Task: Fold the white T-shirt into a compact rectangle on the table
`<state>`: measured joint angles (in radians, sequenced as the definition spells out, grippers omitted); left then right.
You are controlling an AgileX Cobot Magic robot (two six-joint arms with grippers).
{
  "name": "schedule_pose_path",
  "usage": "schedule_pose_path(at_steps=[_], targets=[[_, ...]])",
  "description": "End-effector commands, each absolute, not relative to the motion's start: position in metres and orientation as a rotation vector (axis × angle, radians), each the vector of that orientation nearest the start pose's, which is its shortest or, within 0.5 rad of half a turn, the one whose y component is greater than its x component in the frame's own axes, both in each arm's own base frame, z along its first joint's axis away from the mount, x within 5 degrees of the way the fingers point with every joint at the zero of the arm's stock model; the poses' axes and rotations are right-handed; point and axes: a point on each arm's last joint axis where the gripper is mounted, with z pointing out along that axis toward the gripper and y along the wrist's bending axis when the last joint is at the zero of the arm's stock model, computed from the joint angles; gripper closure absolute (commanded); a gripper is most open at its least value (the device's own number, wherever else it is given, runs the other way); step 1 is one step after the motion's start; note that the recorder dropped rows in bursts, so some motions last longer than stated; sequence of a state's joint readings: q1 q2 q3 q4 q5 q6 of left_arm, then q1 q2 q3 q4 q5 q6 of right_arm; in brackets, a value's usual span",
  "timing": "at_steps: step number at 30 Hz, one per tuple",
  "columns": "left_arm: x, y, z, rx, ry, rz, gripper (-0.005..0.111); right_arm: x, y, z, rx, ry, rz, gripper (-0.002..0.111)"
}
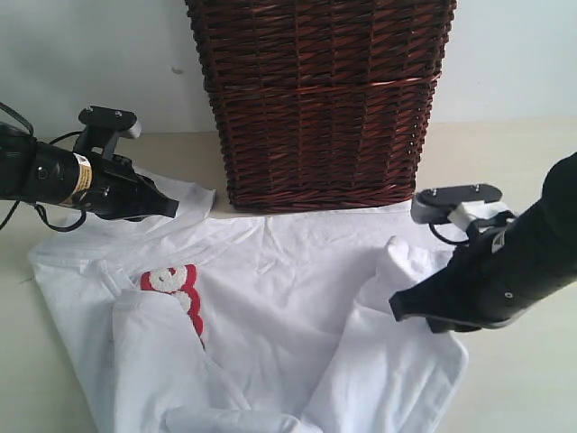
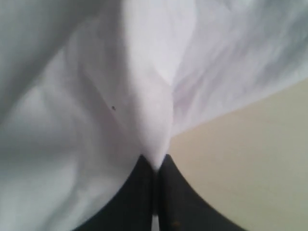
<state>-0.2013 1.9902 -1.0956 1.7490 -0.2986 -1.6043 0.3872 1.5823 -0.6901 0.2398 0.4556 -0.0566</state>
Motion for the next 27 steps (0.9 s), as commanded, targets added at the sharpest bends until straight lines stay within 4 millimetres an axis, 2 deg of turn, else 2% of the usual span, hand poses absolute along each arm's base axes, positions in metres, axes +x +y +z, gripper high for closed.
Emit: schedule_pose_path(at_steps=[1,4,7,9,12,14,18,21,27], targets=[[0.386,-0.103,0.136,0.543,2.343,-0.368,0.090,0.237,0.132,0.182,-0.408,2.681,0.471,0.108],[0.386,-0.103,0.136,0.543,2.343,-0.368,0.090,0.237,0.159,0.187,-0.512,2.585,0.544,0.108],[0.386,-0.103,0.136,0.543,2.343,-0.368,0.090,0.243,0.186,0.180,-0.619,2.553,0.553,0.107],[0.386,-0.103,0.136,0.544,2.343,-0.372,0.090,0.252,0.199,0.172,-0.668,2.556,0.547,0.100],[0.386,-0.103,0.136,0.540,2.345,-0.374,0.090,0.266,0.209,0.161,-0.680,2.574,0.536,0.084],[0.386,-0.103,0.136,0.540,2.345,-0.374,0.090,0.272,0.212,0.154,-0.710,2.577,0.512,0.073],[0.386,-0.103,0.136,0.540,2.345,-0.374,0.090,0.279,0.214,0.145,-0.743,2.593,0.453,0.059],[0.386,-0.103,0.136,0.539,2.345,-0.372,0.090,0.280,0.208,0.148,-0.753,2.604,0.374,0.057],[0.387,-0.102,0.136,0.534,2.344,-0.349,0.090,0.269,0.194,0.174,-0.708,2.673,0.271,0.057]])
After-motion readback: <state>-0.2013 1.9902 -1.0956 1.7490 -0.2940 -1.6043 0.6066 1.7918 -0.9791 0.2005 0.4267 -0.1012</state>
